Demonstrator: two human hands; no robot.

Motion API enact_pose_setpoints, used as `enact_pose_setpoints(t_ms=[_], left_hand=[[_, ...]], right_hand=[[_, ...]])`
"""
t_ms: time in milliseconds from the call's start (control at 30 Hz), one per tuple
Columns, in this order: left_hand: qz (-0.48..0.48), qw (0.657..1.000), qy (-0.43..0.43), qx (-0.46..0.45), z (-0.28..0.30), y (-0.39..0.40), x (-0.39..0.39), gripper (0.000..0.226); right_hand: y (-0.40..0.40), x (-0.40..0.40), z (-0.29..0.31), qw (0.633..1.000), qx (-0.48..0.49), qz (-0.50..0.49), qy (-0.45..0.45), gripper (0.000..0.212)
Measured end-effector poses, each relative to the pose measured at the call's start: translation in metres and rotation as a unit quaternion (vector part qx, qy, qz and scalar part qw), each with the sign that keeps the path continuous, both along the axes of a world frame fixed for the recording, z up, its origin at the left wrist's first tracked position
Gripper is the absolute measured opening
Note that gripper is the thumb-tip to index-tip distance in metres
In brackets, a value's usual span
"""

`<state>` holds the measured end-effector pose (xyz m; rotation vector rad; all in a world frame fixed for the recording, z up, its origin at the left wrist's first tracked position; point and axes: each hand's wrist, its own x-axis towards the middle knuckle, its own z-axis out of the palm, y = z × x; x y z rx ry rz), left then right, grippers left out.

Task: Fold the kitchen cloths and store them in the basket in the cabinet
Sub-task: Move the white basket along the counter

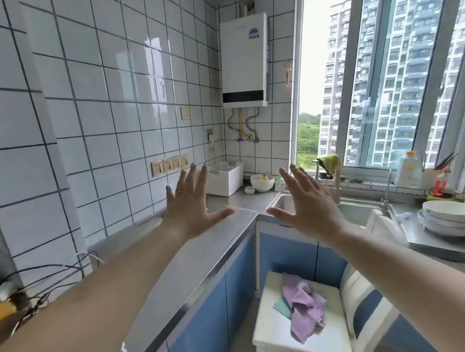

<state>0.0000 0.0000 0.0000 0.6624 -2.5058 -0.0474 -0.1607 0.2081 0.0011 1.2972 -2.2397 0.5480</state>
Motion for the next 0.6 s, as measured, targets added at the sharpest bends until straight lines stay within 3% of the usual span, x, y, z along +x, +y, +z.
enact_pose_setpoints(t_ms=[200,367,600], left_hand=[[0.045,0.997,-0.036,0.052,-0.07,-0.001,0.024,0.12],[0.07,0.989,-0.067,0.109,-0.123,-0.013,0.027,0.114],[0.092,0.981,-0.095,0.145,-0.165,-0.07,0.002,0.117]], right_hand=[[-0.011,0.01,-0.069,0.996,0.065,0.025,-0.052,0.098],[-0.034,-0.001,-0.122,0.991,0.094,0.035,-0.088,0.091],[-0.094,-0.033,-0.161,0.987,0.112,0.028,-0.108,0.09]])
